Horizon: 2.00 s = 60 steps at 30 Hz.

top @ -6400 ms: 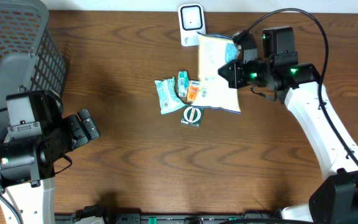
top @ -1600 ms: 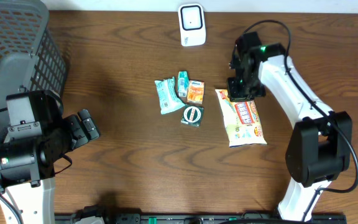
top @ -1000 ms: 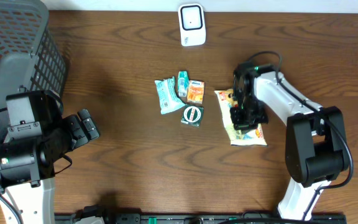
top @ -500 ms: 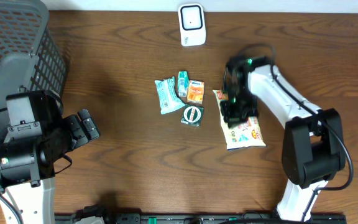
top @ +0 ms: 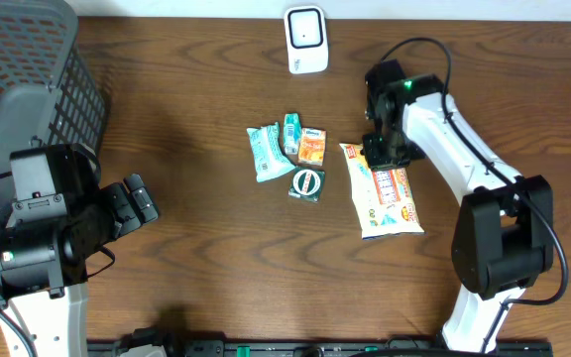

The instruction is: Scan the item barcode

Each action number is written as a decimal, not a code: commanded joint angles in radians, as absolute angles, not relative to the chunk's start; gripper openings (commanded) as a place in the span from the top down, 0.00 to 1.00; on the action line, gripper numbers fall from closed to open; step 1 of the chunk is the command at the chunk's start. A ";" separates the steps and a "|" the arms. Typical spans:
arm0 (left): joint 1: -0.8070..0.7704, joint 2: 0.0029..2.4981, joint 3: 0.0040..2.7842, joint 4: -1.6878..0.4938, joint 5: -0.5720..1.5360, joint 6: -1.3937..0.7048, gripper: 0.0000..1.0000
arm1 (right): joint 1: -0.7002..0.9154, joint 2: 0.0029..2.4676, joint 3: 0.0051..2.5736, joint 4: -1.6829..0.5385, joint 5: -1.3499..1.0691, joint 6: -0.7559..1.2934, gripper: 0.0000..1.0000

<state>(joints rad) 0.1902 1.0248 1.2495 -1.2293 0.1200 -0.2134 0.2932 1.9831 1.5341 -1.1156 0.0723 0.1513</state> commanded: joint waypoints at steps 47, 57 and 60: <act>0.195 1.025 1.247 -1.230 0.104 -0.223 0.02 | 0.383 1.975 1.531 -1.308 -0.046 0.189 0.83; 0.195 1.025 1.247 -1.230 0.104 -0.223 0.02 | 0.344 1.975 1.612 -1.297 0.170 0.210 0.44; 0.195 1.025 1.247 -1.230 0.103 -0.223 0.02 | 0.327 1.975 1.593 -1.280 0.133 0.209 0.37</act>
<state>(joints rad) 0.1898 1.0248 1.2495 -1.2297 0.1200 -0.2134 0.3462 1.9812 1.6077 -1.2900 0.1207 0.1970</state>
